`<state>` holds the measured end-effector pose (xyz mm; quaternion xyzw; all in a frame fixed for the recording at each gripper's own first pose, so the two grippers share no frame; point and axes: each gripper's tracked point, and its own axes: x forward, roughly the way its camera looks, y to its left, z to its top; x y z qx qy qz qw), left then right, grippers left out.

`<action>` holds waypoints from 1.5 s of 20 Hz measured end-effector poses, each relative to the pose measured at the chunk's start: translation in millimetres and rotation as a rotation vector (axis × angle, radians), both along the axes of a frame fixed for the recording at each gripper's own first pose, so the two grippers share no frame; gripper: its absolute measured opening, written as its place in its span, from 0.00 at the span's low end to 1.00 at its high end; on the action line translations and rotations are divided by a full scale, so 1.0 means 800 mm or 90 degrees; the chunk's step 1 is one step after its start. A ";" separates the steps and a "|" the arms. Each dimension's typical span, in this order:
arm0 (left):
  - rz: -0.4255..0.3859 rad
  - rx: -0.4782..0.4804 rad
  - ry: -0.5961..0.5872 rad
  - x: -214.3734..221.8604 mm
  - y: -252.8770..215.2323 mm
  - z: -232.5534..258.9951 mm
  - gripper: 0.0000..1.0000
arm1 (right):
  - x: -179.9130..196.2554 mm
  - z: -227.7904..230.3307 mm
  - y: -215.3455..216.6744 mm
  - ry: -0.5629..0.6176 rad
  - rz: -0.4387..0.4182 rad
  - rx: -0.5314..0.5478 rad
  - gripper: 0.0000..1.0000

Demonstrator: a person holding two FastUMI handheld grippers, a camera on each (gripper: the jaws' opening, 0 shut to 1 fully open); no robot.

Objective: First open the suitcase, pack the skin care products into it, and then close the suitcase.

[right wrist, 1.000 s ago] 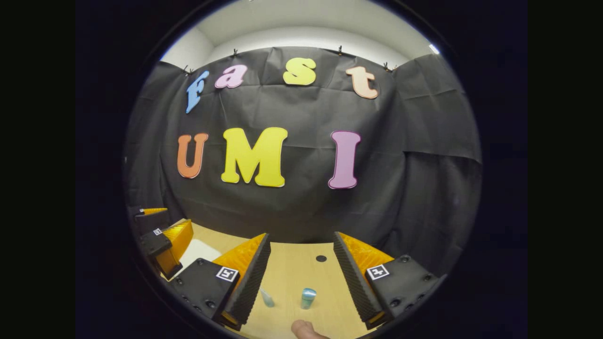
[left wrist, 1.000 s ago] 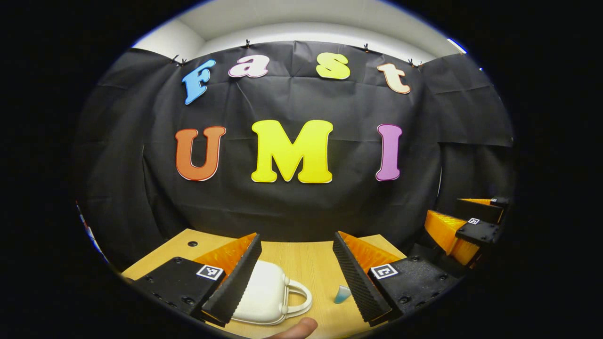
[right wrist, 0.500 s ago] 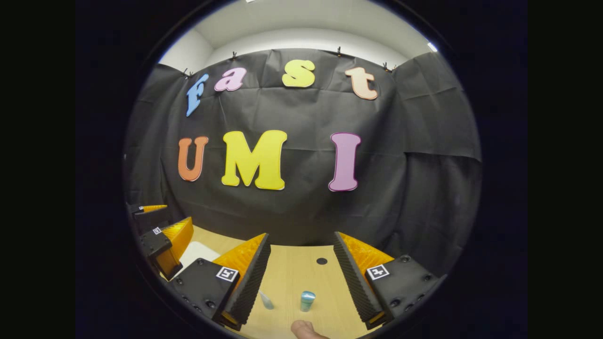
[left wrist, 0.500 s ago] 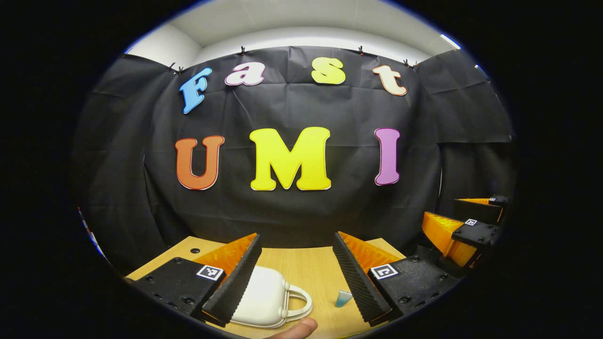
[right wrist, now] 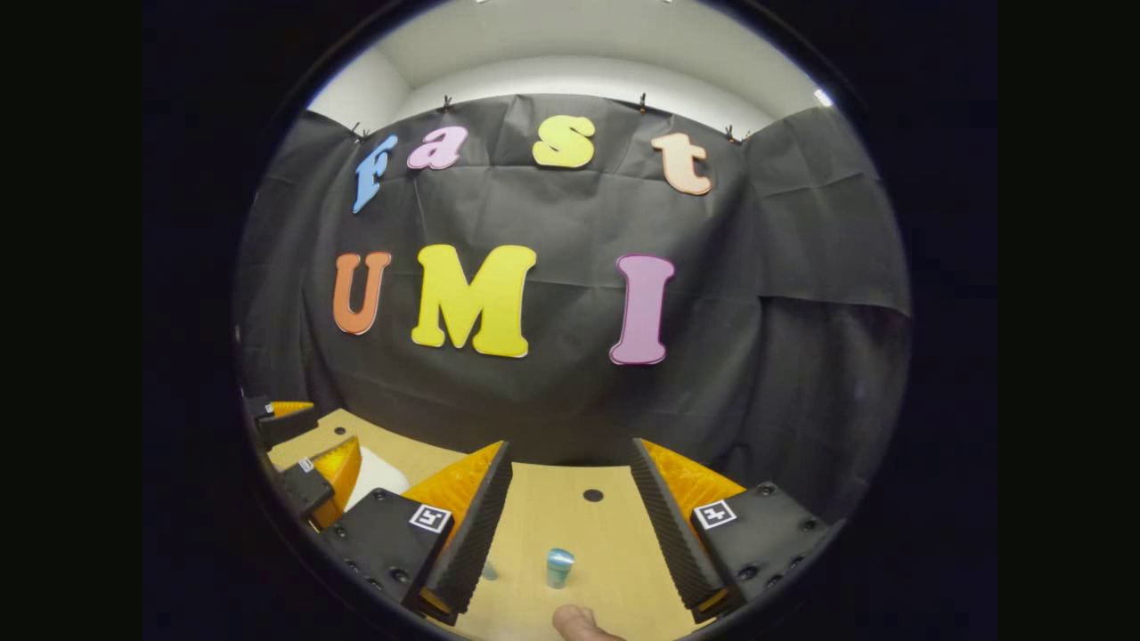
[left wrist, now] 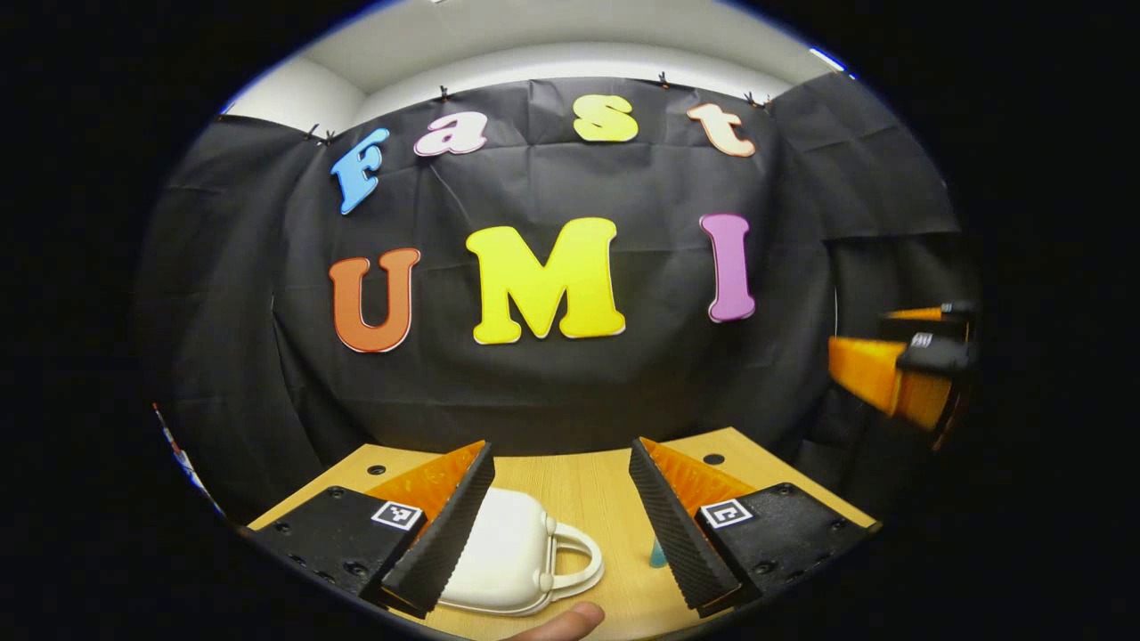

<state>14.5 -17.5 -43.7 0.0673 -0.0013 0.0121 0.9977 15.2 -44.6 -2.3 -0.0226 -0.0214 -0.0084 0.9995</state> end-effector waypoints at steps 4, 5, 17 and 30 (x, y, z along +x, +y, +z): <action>-0.006 0.087 0.034 0.014 -0.009 -0.070 0.99 | -0.003 -0.013 -0.050 0.007 -0.036 -0.010 0.80; -0.008 0.112 0.045 0.020 -0.012 -0.089 0.99 | -0.004 -0.016 -0.063 0.011 -0.046 -0.010 0.80; 0.000 0.505 0.179 0.078 0.006 -0.277 0.96 | -0.016 -0.059 -0.177 0.041 -0.101 0.029 0.80; 0.020 0.776 0.290 0.087 0.025 -0.305 0.27 | -0.014 -0.103 -0.219 0.099 -0.110 0.062 0.80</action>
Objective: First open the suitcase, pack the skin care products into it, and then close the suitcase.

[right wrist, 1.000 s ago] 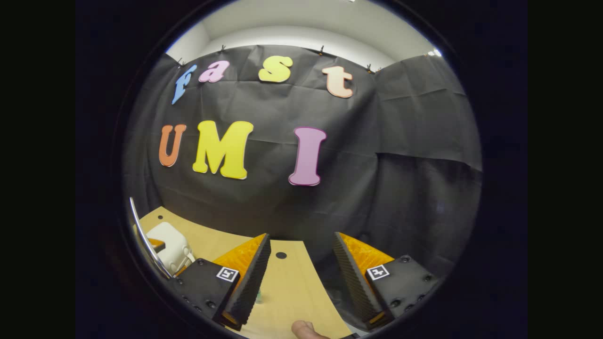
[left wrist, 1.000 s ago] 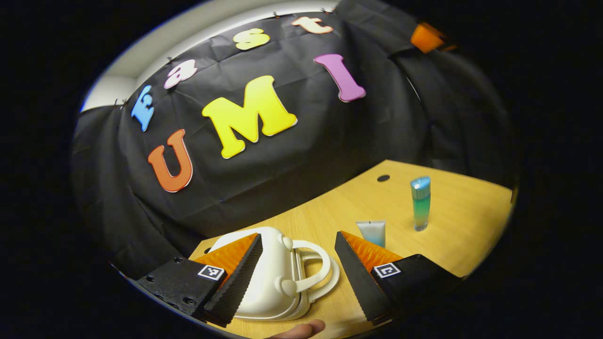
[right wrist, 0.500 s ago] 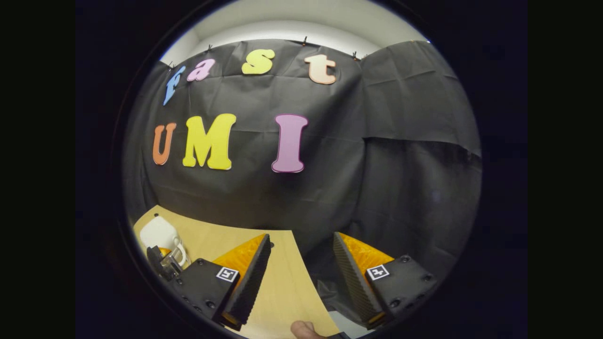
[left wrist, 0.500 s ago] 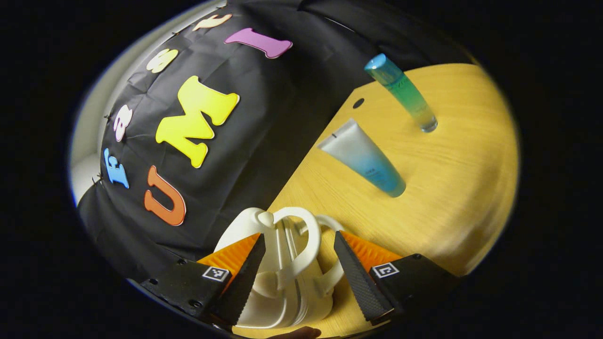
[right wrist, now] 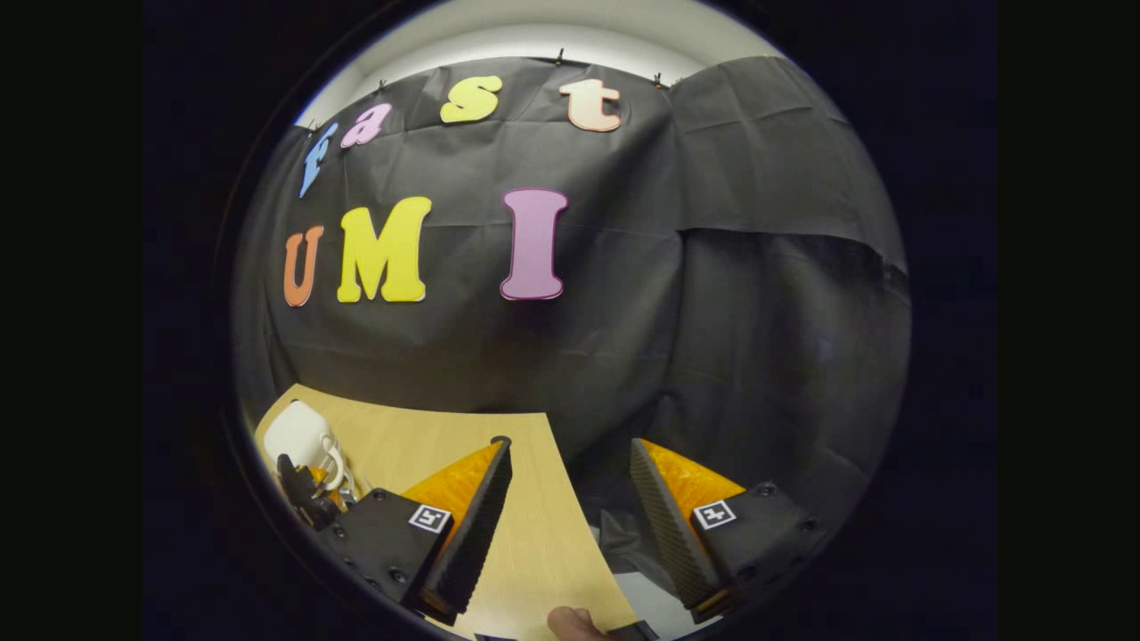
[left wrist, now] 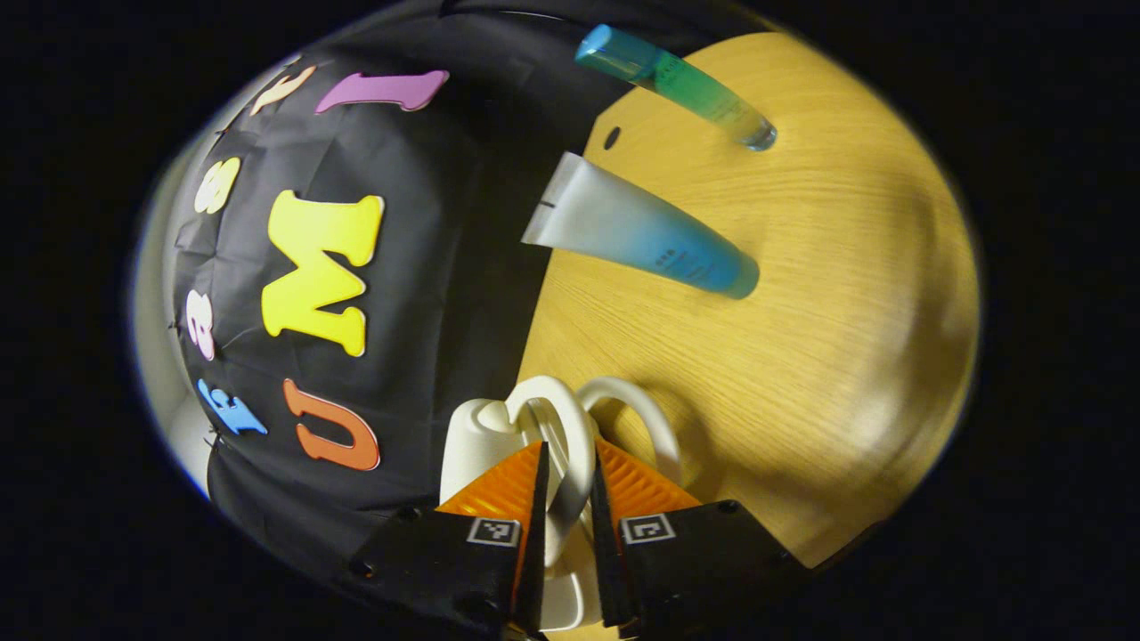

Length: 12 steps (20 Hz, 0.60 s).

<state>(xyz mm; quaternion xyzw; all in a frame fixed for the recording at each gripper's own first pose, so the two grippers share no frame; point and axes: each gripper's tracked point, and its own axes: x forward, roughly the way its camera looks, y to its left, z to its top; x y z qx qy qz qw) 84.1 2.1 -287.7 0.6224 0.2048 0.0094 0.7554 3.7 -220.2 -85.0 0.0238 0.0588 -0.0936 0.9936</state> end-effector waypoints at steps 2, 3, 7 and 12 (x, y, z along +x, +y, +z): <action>-0.004 -0.001 0.010 -0.002 0.000 0.002 0.20 | -0.003 0.001 0.006 -0.002 0.007 0.006 0.80; -0.009 -0.003 0.010 -0.002 -0.003 0.006 0.18 | -0.002 0.000 0.010 -0.001 0.010 0.002 0.80; -0.009 -0.064 0.031 -0.006 -0.002 0.020 0.05 | -0.001 -0.002 0.022 0.001 0.011 -0.003 0.79; -0.025 -0.184 0.055 -0.010 0.002 0.067 0.03 | 0.003 0.003 0.059 0.001 0.011 -0.007 0.79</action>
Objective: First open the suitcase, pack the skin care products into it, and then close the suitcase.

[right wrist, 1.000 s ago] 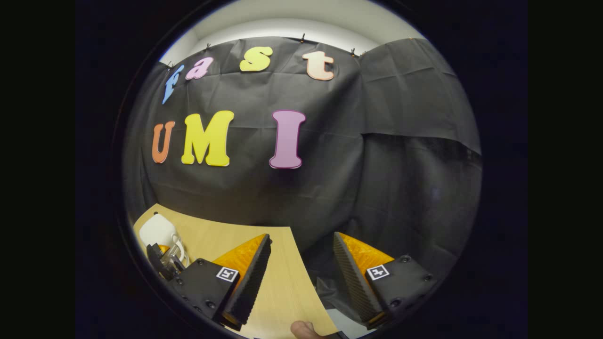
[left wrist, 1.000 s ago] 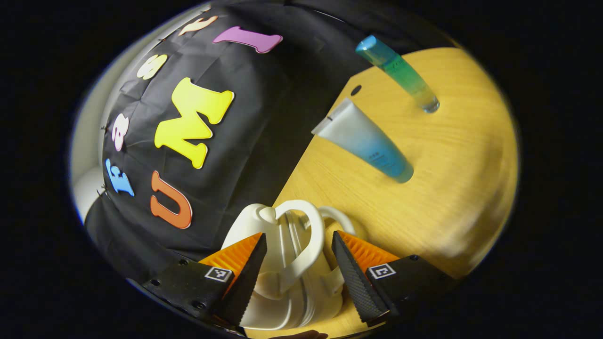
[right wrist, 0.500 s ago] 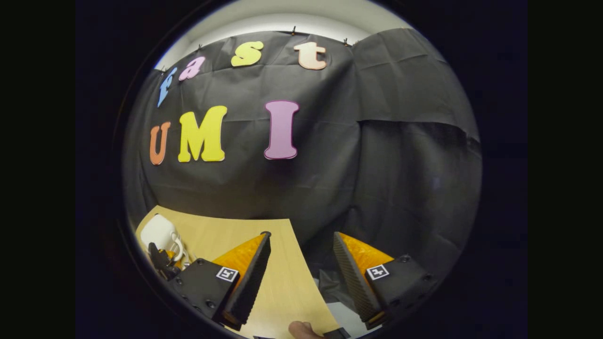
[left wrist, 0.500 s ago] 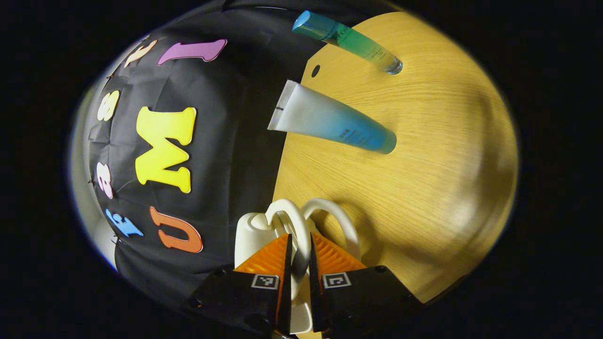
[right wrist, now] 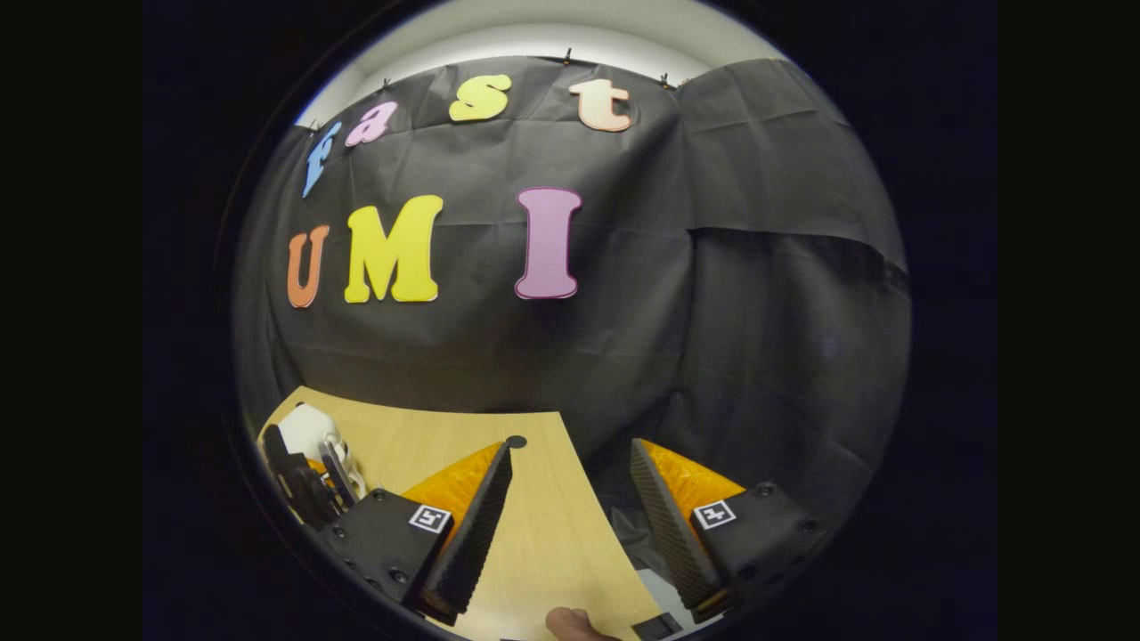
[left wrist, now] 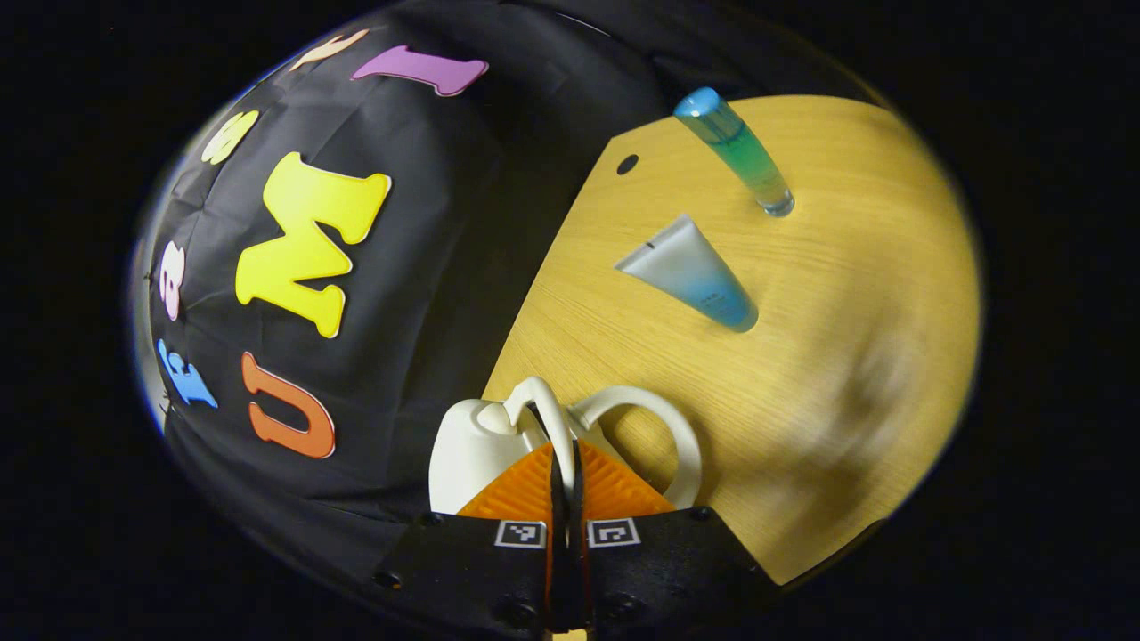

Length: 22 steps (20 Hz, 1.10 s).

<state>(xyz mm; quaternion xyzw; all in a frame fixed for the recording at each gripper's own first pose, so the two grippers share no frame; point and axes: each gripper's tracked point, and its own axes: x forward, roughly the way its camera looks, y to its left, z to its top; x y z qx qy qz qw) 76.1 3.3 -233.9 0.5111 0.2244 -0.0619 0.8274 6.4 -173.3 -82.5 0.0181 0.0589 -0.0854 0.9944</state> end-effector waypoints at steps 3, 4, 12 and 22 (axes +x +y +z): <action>-0.001 -0.042 -0.021 -0.004 0.016 0.039 0.03 | 0.006 0.011 0.027 -0.010 -0.003 -0.015 0.80; 0.000 -0.057 -0.032 -0.005 0.027 0.055 0.03 | 0.008 0.013 0.039 -0.010 -0.003 -0.018 0.80; 0.049 -0.193 -0.115 -0.009 0.148 0.185 0.03 | 0.017 0.029 0.146 -0.020 0.010 -0.031 0.79; 0.109 -0.270 -0.173 -0.003 0.374 0.221 0.02 | 0.025 0.011 0.246 0.015 0.019 -0.064 0.82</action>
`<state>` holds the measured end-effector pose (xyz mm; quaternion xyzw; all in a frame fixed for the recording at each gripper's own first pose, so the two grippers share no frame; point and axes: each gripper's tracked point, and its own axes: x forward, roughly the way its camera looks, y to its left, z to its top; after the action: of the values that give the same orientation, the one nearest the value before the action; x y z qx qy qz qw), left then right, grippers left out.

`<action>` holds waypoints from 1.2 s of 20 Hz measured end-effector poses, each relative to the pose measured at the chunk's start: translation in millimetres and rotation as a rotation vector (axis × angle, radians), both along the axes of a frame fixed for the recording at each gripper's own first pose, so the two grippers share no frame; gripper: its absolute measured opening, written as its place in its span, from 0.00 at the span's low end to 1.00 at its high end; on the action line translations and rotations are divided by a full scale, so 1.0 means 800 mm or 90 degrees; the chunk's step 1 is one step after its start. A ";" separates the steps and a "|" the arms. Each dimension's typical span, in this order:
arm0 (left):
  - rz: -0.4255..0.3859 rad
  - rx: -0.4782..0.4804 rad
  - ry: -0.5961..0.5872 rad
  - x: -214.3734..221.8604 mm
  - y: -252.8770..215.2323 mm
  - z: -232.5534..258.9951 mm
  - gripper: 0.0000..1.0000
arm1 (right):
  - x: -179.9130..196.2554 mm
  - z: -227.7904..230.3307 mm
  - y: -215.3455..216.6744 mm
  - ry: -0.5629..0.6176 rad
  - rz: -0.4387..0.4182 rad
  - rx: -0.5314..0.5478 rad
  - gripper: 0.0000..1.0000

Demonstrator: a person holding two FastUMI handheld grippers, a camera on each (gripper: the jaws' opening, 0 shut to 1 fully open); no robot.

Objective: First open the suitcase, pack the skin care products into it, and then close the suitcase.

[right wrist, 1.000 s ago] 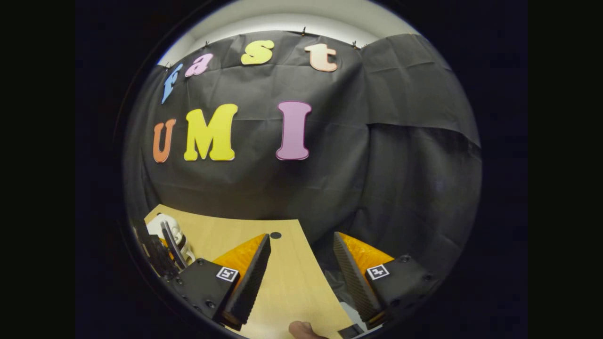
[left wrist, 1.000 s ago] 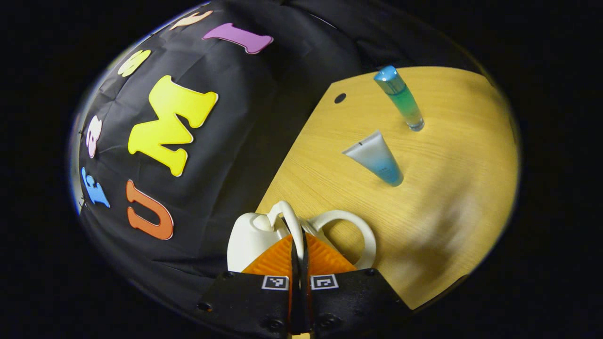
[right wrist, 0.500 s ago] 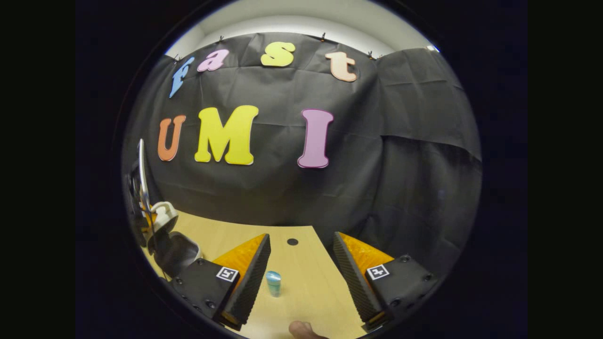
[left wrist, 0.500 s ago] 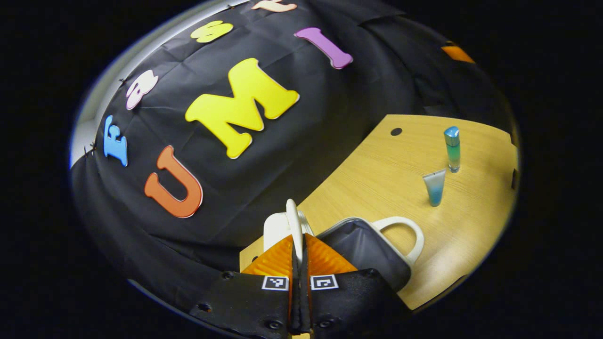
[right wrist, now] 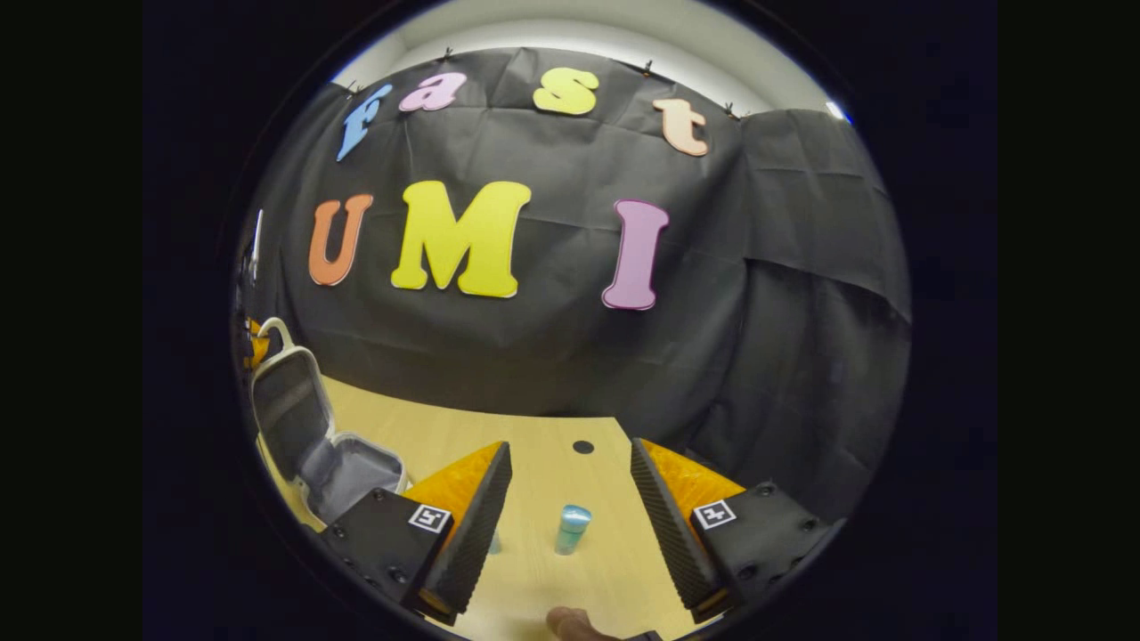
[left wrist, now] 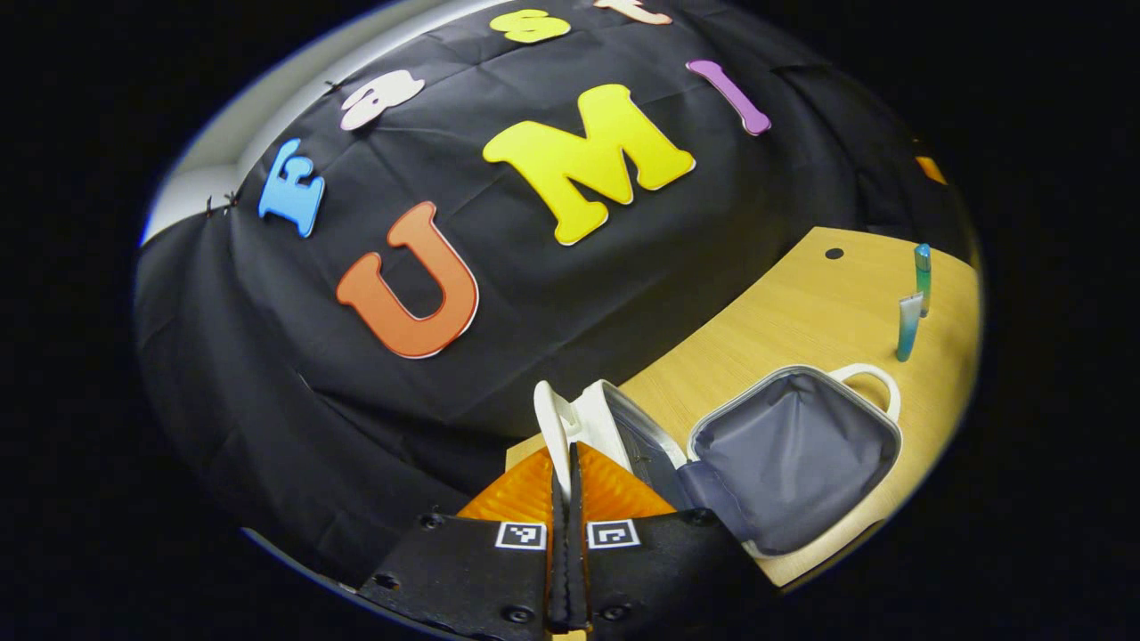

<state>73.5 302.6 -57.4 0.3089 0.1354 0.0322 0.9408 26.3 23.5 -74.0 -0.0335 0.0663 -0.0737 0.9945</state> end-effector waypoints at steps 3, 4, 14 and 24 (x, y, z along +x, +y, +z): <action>0.023 -0.061 0.010 0.005 0.062 -0.020 0.03 | 0.003 -0.007 0.005 0.019 -0.012 0.003 0.80; 0.034 -0.068 0.017 0.007 0.082 -0.030 0.02 | 0.002 -0.010 0.005 0.024 -0.017 0.006 0.80; 0.097 -0.223 0.138 0.020 0.216 -0.193 0.03 | -0.027 -0.034 -0.008 0.076 -0.052 -0.051 0.80; 0.145 -0.308 0.212 -0.001 0.240 -0.287 0.04 | -0.052 -0.054 -0.023 0.115 -0.066 -0.077 0.80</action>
<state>72.7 494.7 -287.1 0.0603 0.3248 0.0533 0.9424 -15.4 5.2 -117.6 -0.0967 0.1529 -0.1256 0.9755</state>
